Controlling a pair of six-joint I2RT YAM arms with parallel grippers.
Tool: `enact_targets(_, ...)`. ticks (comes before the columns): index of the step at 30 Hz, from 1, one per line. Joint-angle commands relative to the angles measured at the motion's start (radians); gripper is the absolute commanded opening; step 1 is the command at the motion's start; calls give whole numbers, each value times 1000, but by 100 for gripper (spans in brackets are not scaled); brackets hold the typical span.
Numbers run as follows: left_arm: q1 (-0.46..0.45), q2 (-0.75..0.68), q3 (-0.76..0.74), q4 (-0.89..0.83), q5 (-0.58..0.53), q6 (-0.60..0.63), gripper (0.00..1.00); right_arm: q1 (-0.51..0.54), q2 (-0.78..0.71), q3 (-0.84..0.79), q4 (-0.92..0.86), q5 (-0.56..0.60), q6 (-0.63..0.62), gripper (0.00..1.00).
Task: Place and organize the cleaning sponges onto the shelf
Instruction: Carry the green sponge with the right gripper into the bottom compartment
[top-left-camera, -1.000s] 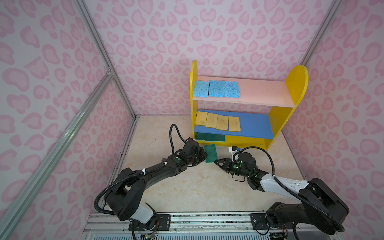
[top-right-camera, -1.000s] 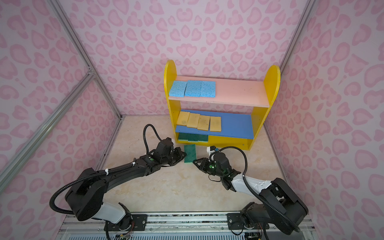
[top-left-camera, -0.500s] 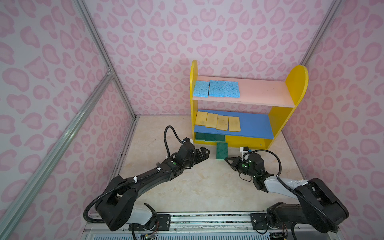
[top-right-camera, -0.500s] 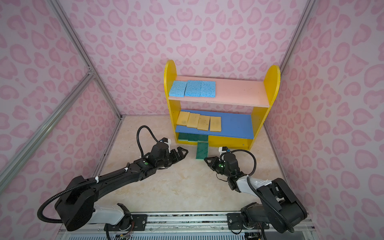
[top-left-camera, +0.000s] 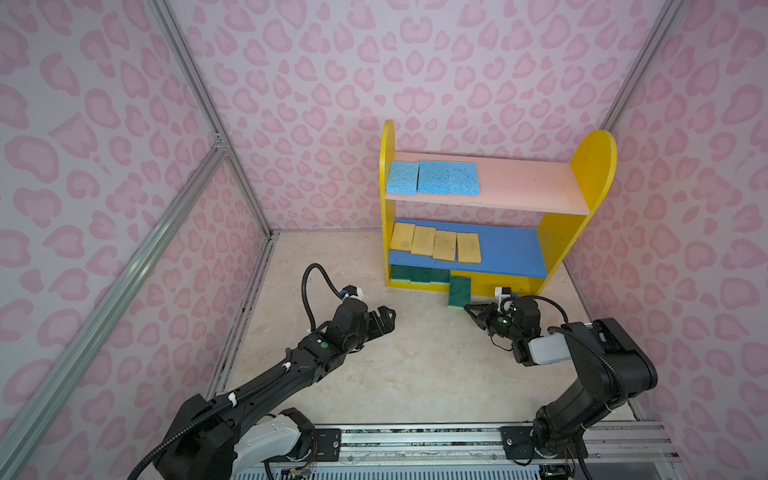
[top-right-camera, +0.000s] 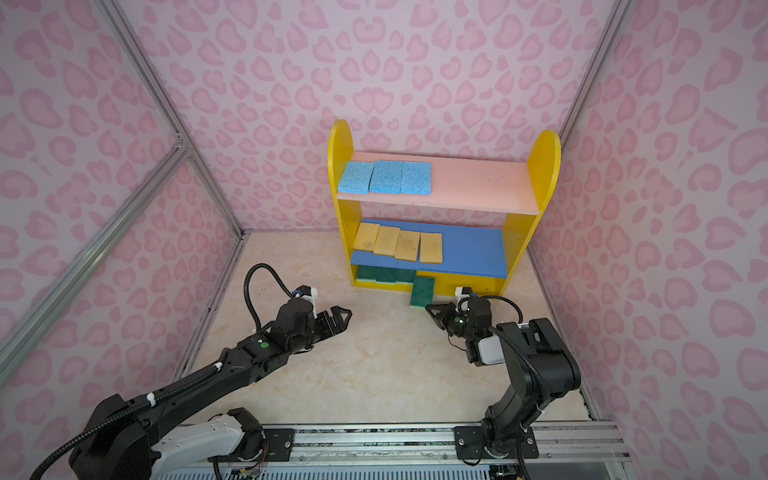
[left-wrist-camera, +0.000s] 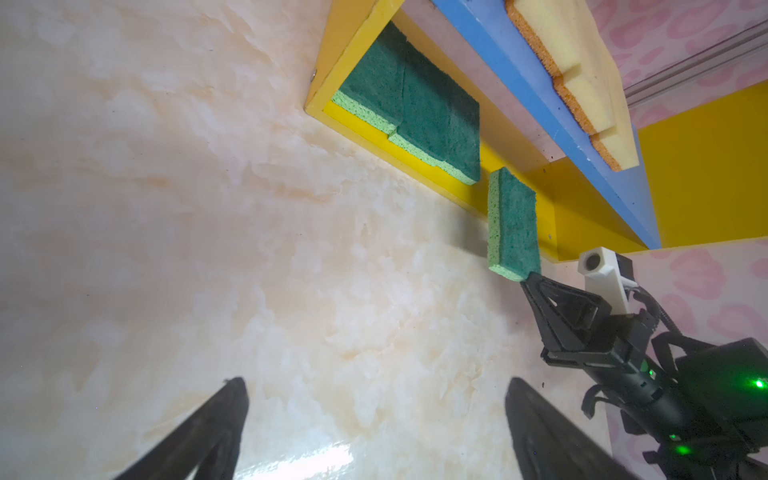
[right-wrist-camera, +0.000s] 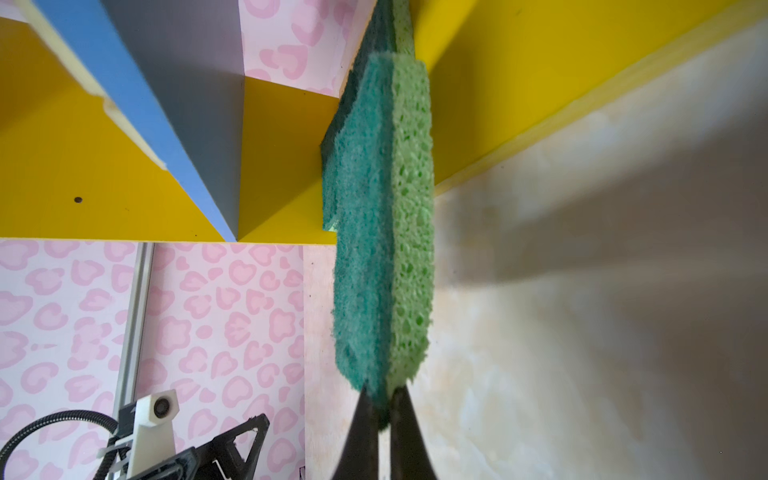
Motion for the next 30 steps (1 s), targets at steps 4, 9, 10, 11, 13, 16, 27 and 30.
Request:
enact_targets(4,15,-44,-29,-46,-41,49,98,-65,157,41,257,-111,53,0)
enact_targets(9,21,-52,-31,-65,-56,67,97,-102,286,84,411,-139,138,0)
enact_targets(10,22,-53,-31,-66,-59,70,97,-104,301,93,417,-140,139,0)
enact_targets(11,22,-52,-31,-67,-61,72,97,-104,312,100,412,-138,136,0)
enact_targets(13,25,-49,-30,-69,-62,76,97,-104,326,113,390,-128,125,0)
enact_targets(16,27,-39,-28,-70,-64,81,97,-104,343,133,368,-116,115,0)
enact_targets(27,47,-18,-25,-72,-58,100,97,-105,341,243,138,-54,11,0)
enact_targets(30,58,-21,-29,-73,-53,103,97,-101,336,282,54,-48,-29,2)
